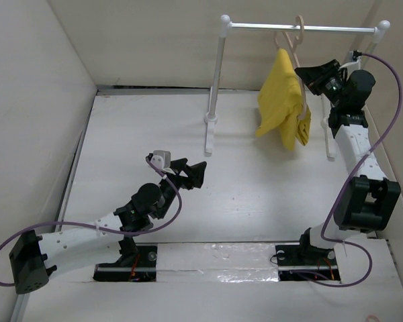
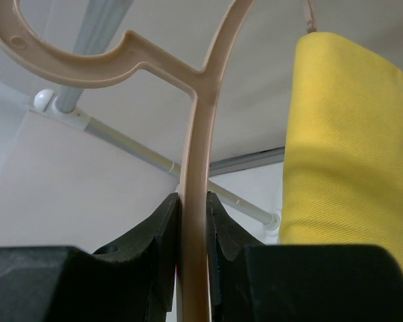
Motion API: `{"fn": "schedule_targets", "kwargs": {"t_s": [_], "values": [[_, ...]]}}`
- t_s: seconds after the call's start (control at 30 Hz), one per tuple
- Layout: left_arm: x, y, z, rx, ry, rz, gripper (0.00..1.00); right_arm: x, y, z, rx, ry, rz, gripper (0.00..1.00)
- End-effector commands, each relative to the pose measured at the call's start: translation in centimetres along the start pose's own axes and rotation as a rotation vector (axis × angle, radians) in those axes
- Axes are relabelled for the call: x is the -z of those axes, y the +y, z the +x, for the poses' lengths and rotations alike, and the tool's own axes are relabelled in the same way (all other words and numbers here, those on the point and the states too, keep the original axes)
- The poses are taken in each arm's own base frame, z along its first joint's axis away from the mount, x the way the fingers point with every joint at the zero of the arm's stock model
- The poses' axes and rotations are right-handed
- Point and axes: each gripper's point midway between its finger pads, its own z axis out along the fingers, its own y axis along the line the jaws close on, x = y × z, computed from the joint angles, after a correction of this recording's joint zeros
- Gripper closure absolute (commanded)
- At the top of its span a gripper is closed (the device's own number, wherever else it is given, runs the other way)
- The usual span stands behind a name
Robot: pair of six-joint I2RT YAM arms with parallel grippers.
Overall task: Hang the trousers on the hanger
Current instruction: Place the hanger at the clothesline.
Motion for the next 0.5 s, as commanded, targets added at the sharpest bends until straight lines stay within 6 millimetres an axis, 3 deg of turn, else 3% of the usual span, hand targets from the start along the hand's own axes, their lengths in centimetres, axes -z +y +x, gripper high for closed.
{"fn": "schedule_targets", "kwargs": {"t_s": [0.0, 0.13, 0.37, 0.47], "values": [[0.0, -1.0, -2.5, 0.037, -0.067, 0.027, 0.30, 1.5, 8.2, -6.4, 0.185, -0.169, -0.216, 1.00], [-0.1, -1.0, -2.4, 0.035, -0.064, 0.028, 0.30, 1.5, 7.4, -6.6, 0.184, -0.174, -0.196, 1.00], [-0.3, -1.0, -2.2, 0.030, -0.058, 0.022, 0.30, 0.4, 3.7, -5.9, 0.172, -0.137, -0.141, 1.00], [-0.4, -0.9, -2.0, 0.023, -0.053, 0.016, 0.30, 0.5, 3.3, -5.3, 0.191, -0.123, -0.142, 1.00]]}}
